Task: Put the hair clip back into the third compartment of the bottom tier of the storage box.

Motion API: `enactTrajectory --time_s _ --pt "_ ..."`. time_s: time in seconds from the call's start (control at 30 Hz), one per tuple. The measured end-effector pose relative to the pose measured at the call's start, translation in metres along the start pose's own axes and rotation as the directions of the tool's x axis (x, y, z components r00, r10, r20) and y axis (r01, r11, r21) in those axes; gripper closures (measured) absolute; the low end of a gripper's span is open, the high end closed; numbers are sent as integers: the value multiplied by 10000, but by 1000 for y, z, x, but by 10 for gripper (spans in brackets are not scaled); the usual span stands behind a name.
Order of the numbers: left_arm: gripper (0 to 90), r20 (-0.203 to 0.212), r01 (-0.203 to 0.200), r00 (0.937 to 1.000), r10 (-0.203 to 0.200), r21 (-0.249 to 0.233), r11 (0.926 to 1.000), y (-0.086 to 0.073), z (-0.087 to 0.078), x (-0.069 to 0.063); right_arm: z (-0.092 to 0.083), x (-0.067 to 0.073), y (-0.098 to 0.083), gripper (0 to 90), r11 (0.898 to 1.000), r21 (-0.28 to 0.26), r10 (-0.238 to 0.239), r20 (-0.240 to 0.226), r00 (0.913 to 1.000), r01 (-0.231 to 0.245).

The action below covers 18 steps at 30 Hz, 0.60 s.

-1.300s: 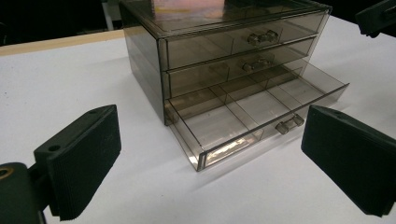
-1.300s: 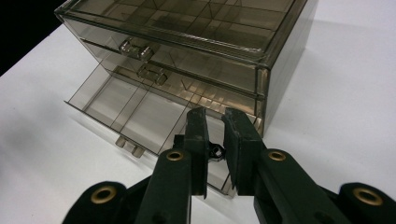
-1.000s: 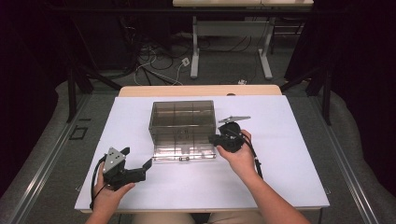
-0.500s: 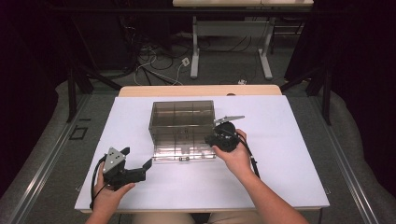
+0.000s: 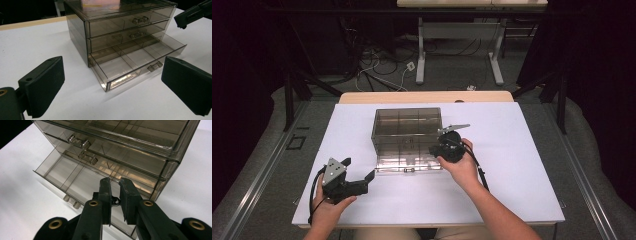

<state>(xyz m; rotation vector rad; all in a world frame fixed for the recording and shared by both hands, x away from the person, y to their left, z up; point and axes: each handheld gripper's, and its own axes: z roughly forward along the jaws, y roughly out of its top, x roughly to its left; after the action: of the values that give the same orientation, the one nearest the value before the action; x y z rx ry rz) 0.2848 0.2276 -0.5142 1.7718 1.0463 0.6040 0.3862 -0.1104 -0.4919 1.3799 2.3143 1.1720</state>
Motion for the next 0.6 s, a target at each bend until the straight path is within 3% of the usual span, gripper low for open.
enactTrajectory --time_s 0.6 --pt "47 -16 -65 10000 65 25 10000 0 0 0 16 1 -2 799 9995 271 -158 89 9998 156"
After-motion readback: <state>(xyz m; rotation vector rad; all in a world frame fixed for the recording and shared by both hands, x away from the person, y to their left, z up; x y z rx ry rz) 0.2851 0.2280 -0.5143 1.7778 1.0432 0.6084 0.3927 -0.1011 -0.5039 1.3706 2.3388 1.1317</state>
